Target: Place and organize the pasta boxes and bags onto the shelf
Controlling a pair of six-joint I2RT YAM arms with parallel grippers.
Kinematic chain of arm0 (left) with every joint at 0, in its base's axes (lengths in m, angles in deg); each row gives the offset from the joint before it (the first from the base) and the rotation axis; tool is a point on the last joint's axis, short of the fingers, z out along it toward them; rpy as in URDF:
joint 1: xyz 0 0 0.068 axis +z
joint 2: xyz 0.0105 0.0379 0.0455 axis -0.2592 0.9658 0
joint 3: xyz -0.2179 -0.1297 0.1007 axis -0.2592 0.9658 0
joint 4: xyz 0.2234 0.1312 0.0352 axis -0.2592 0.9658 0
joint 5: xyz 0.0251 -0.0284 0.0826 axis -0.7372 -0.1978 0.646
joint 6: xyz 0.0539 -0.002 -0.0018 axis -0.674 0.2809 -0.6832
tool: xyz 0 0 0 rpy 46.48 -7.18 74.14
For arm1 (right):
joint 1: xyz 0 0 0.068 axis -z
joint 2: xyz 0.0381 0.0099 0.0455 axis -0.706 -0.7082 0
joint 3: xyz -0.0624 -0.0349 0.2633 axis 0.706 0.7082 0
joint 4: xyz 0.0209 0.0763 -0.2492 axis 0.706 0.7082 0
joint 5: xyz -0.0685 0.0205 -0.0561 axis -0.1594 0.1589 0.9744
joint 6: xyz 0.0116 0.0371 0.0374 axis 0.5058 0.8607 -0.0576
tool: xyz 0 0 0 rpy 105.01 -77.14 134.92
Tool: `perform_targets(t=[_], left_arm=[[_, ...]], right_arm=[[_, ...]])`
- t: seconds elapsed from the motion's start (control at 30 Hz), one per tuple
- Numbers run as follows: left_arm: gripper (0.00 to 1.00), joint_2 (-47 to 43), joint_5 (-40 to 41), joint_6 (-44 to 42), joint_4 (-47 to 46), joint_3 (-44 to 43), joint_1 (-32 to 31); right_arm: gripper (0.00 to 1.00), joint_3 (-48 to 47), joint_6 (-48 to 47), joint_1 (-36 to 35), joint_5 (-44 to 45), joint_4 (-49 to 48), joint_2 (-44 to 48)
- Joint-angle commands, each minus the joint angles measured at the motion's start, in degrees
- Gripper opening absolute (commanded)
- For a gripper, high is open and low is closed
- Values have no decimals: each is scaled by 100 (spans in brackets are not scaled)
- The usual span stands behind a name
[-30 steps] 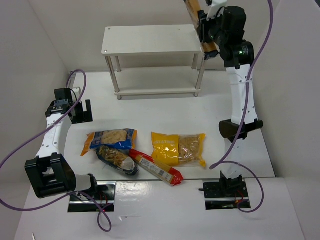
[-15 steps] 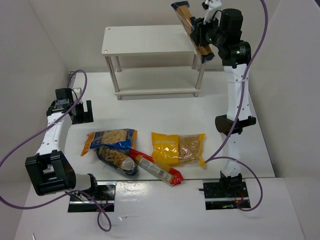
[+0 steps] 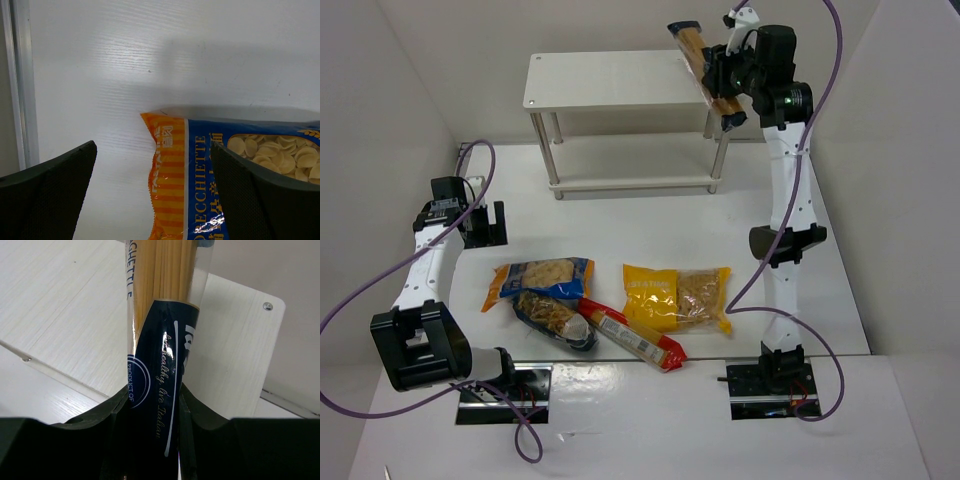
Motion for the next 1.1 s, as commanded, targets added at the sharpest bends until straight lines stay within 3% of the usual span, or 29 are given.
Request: perform_targets(t=[0.0,0.67,0.8,0.83,1.07], left_arm=[[100,15,-113,-54,-70,54,29],[100,121,-166,-106,-70,54,29],[100,121,-166,-106,-70,54,29],[100,121,-166,-106,-70,54,29],[100,121,-166,-106,-70,54,29]], right_arm=[[0,-362,104,29,-120,-1172,192],[3,-362,-63,-86,373,-1752,-256],[19,-362,-194,-208,566,-1814,-309],[31,-362,-194,-261,697,-1867,-370],[68,-362,-370,-384,996,-1990,-484]])
